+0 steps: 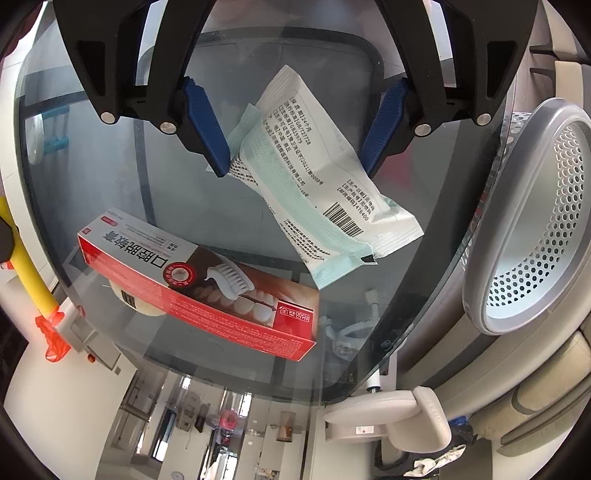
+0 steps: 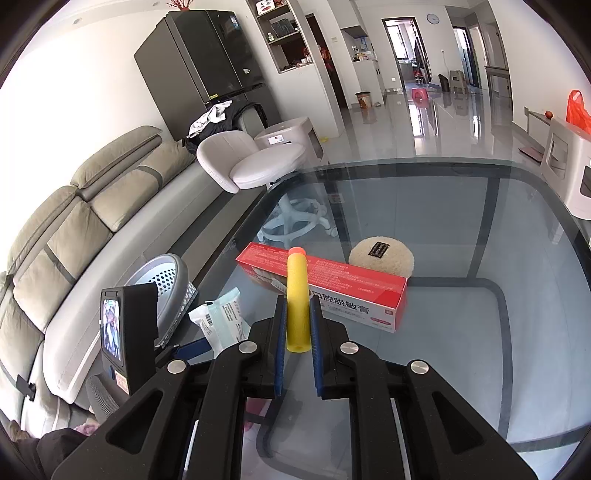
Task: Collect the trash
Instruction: 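Carry the dart and sachet over the wastebasket and open both tools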
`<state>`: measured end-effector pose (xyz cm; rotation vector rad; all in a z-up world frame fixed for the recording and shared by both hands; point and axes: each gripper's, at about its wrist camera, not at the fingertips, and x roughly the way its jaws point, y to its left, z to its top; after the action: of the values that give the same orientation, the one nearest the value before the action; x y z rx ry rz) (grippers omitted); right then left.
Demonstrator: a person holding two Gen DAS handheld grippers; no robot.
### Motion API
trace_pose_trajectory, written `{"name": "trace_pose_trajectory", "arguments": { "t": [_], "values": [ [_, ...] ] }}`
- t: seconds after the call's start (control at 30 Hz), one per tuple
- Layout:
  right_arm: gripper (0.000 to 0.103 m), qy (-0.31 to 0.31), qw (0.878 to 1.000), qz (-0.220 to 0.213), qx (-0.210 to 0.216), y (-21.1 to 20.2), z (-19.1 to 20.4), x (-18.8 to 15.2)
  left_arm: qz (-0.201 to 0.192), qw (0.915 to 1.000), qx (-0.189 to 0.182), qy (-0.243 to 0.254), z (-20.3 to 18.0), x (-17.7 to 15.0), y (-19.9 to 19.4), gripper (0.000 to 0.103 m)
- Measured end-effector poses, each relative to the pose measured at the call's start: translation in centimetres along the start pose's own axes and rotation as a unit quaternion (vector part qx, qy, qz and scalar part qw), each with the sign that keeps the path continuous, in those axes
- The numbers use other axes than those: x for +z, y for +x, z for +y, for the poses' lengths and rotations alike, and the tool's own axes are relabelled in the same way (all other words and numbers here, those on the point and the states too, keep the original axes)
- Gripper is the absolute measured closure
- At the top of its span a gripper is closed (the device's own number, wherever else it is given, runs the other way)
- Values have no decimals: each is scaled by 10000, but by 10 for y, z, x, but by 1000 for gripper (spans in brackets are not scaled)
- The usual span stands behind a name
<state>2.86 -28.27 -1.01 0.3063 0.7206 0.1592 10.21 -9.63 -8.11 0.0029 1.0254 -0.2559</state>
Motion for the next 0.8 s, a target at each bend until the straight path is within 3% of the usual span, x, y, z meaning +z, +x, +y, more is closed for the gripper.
{"name": "trace_pose_trajectory", "arguments": {
  "t": [0.17,0.47,0.8],
  "values": [
    [91,-13,10000,5,-10,1,0,0,-119,9998,-58,116,0,-2,-12,38],
    [91,-95,10000,-19,-4,8,13,3,-731,9969,87,267,17,1,-54,38],
    [91,-265,9994,9,241,31,55,13,-1271,9899,581,244,70,6,-96,38]
  ]
}}
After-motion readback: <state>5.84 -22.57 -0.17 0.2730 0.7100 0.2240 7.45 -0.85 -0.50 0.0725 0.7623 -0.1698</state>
